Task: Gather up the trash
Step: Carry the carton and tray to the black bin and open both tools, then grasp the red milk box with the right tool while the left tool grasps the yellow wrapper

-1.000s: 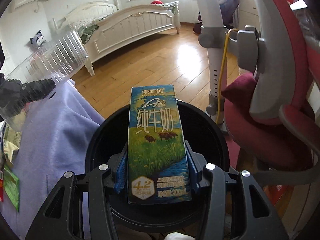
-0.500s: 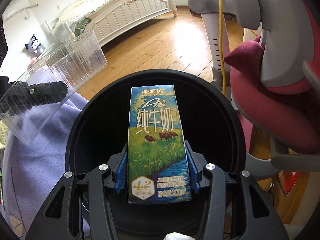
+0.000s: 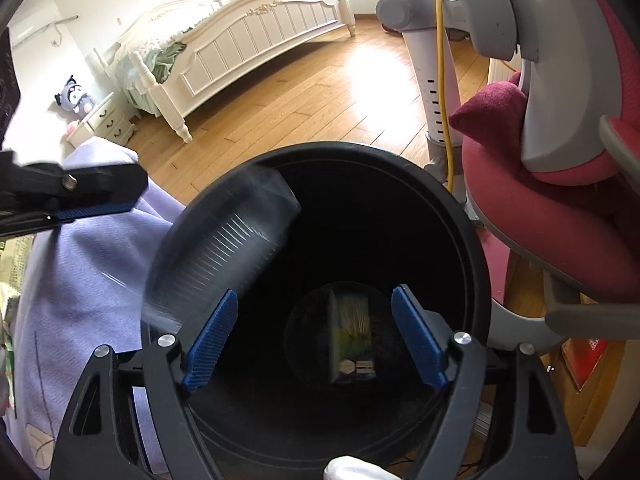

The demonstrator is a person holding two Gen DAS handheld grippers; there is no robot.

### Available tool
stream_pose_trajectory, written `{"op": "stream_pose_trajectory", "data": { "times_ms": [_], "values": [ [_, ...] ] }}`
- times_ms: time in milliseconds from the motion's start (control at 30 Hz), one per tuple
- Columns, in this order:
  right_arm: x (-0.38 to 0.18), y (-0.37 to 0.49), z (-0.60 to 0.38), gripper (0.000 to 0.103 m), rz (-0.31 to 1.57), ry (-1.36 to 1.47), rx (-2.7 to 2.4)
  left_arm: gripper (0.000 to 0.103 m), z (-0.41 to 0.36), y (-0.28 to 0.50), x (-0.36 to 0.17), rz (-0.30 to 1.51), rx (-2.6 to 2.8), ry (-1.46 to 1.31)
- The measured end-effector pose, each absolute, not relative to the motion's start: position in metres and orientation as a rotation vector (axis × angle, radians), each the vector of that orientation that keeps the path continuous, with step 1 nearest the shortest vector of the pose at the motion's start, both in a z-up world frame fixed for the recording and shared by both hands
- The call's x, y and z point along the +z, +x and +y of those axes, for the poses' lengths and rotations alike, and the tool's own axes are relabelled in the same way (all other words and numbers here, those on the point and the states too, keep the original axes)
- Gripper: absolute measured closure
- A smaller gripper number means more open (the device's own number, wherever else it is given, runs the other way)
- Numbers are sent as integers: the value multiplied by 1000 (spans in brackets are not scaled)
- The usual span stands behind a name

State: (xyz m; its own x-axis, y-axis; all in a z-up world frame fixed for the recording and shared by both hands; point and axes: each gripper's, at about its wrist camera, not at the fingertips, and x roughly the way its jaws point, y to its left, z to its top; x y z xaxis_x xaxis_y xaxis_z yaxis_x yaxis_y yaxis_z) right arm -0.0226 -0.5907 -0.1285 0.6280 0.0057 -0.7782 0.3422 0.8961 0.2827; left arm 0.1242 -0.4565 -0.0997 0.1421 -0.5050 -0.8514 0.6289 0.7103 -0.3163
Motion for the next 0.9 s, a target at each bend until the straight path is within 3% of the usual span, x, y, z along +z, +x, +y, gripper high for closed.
{"op": "stream_pose_trajectory", "data": {
  "times_ms": [33,67,433,900],
  "values": [
    [-127,-24,-590,24,874,429,-197,24,-454,121,-95,1143,-803,137],
    [-124,-25,-588,23,871,426,-196,21,-449,116,-87,1106,-798,138],
    [-75,-28,-548,21,795,347,-120,21,-357,88,-27,968,-783,0],
    [3,10,-447,21,712,210,154,20,-99,73,18,796,-418,-163]
  ]
}}
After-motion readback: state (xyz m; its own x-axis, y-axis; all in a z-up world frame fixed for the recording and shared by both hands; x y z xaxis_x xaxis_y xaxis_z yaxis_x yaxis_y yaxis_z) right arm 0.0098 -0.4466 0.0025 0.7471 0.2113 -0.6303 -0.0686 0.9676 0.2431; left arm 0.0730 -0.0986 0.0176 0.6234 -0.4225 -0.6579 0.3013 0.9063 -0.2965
